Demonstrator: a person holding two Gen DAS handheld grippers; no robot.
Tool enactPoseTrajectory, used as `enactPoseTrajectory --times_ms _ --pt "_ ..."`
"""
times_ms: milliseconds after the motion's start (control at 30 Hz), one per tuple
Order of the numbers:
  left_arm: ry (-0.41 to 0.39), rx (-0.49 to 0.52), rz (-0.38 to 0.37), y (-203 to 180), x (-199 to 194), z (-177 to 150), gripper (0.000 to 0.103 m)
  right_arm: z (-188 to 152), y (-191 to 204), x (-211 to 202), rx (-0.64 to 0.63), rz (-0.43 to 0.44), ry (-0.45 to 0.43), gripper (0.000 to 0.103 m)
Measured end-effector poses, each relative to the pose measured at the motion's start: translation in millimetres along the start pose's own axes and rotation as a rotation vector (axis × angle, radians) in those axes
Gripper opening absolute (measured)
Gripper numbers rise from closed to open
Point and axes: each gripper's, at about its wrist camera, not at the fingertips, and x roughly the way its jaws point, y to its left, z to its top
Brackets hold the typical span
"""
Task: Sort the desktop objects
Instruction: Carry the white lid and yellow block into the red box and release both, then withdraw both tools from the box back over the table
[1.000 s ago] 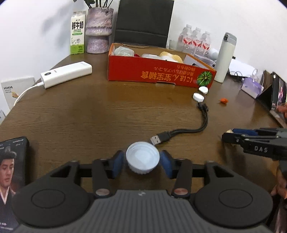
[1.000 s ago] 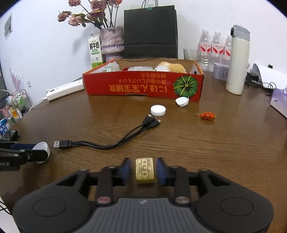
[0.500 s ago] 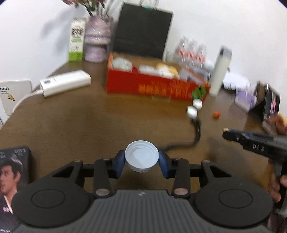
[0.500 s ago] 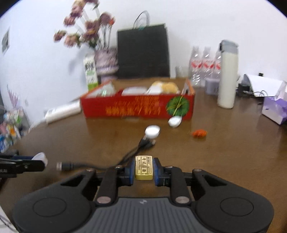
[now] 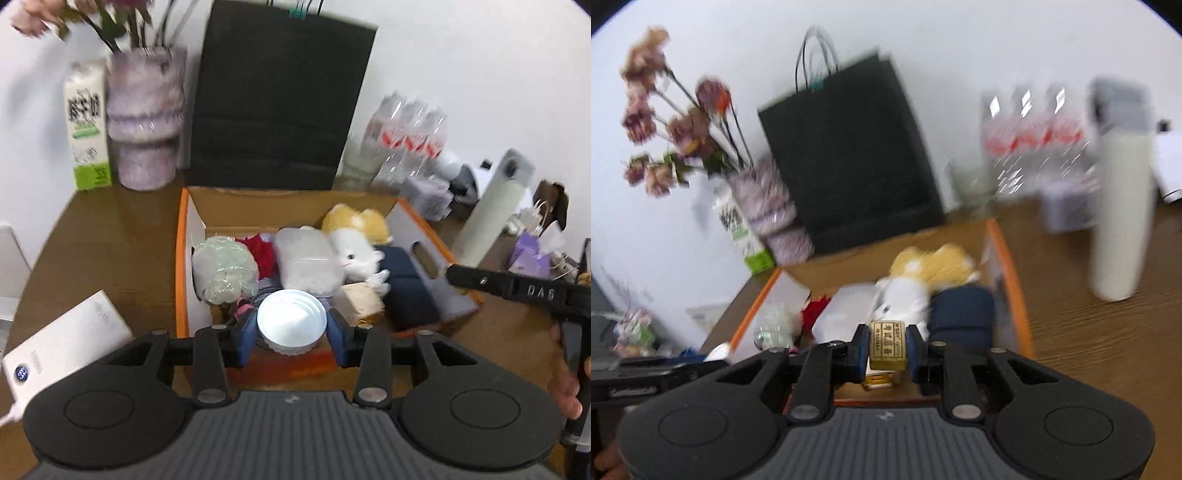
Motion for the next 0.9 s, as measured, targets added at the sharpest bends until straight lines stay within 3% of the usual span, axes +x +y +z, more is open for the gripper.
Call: enactPoseTrajectory --times_ms 167,267,400,600,700,733,800,900 --pt "0.053 0.005 0.062 10 43 9 0.041 -5 9 54 -0.049 -0.062 0.097 0.02" --pt "0.055 0.002 0.046 16 50 13 0.042 -4 -1 62 0.02 -0.008 0.086 0.027" --pt "0.018 -0.049 0.001 28 31 24 0.044 8 2 42 0.007 -0.041 0.003 0.037" --pt "-0.064 -0.031 0.03 14 -18 24 0.048 6 21 -5 -0.067 -0.036 -0.07 0.049" --pt "-0.107 -0.012 0.062 1 -50 1 0.055 -15 27 -31 -0.113 -0.072 -0.113 0.062" --pt "-0.131 -0.006 0.058 -3 -61 -12 0.064 -24 26 -38 -0.114 -0.079 -0.13 0.065" --pt "-0.157 -0.025 0.067 -11 -78 -42 0.067 -51 25 -54 -0.114 -0.081 -0.157 0.067" --pt "-0.181 -0.051 0.087 -27 -96 -99 0.07 -98 26 -68 -0.153 -0.075 -0.127 0.068"
